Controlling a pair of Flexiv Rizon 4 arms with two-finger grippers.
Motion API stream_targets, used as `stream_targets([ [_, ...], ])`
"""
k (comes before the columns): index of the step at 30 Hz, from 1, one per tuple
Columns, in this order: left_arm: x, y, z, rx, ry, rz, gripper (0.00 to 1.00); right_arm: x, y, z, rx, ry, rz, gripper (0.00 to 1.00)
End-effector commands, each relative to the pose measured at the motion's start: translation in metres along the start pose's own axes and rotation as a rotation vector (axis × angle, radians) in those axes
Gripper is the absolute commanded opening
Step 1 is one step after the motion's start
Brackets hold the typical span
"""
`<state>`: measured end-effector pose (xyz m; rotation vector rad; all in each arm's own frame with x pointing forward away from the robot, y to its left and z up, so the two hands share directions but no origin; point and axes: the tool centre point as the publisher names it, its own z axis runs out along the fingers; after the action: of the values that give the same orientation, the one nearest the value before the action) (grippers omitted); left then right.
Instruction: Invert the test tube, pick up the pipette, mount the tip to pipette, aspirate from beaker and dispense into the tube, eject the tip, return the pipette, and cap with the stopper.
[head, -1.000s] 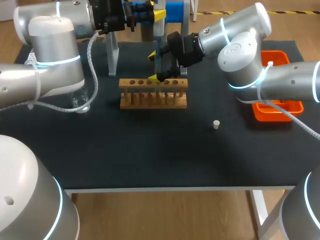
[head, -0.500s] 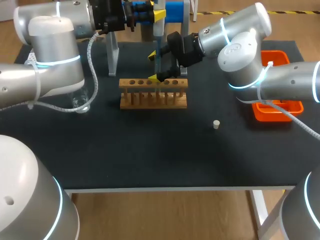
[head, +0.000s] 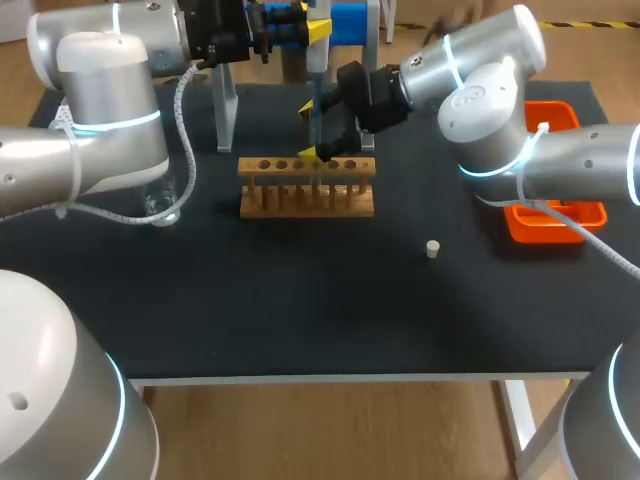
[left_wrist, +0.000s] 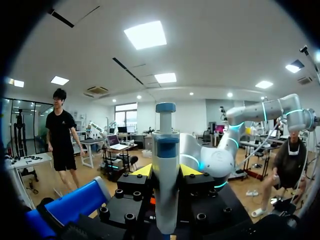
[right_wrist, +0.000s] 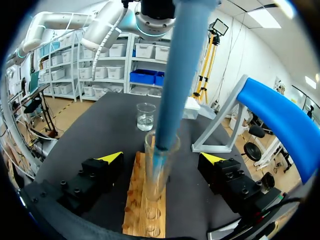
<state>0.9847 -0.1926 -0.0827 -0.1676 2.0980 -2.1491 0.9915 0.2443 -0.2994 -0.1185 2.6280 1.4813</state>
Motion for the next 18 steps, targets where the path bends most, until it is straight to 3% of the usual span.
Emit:
stream_targets([
  [1,0.001,0.000,0.000,0.001,-0.002,0.001,0.00,0.013,-0.005,-0.031,-0.014,-0.013,-0.004,1.00],
  [9,0.001,0.000,0.000,0.001,-0.002,0.001,0.00,0.023,-0.004,-0.078,-0.072,-0.039,0.001,1.00],
  [18,0.001,0.000,0.000,0.001,-0.002,0.001,0.00,0.025,0.016,-0.124,-0.153,-0.048,-0.022,1.00],
])
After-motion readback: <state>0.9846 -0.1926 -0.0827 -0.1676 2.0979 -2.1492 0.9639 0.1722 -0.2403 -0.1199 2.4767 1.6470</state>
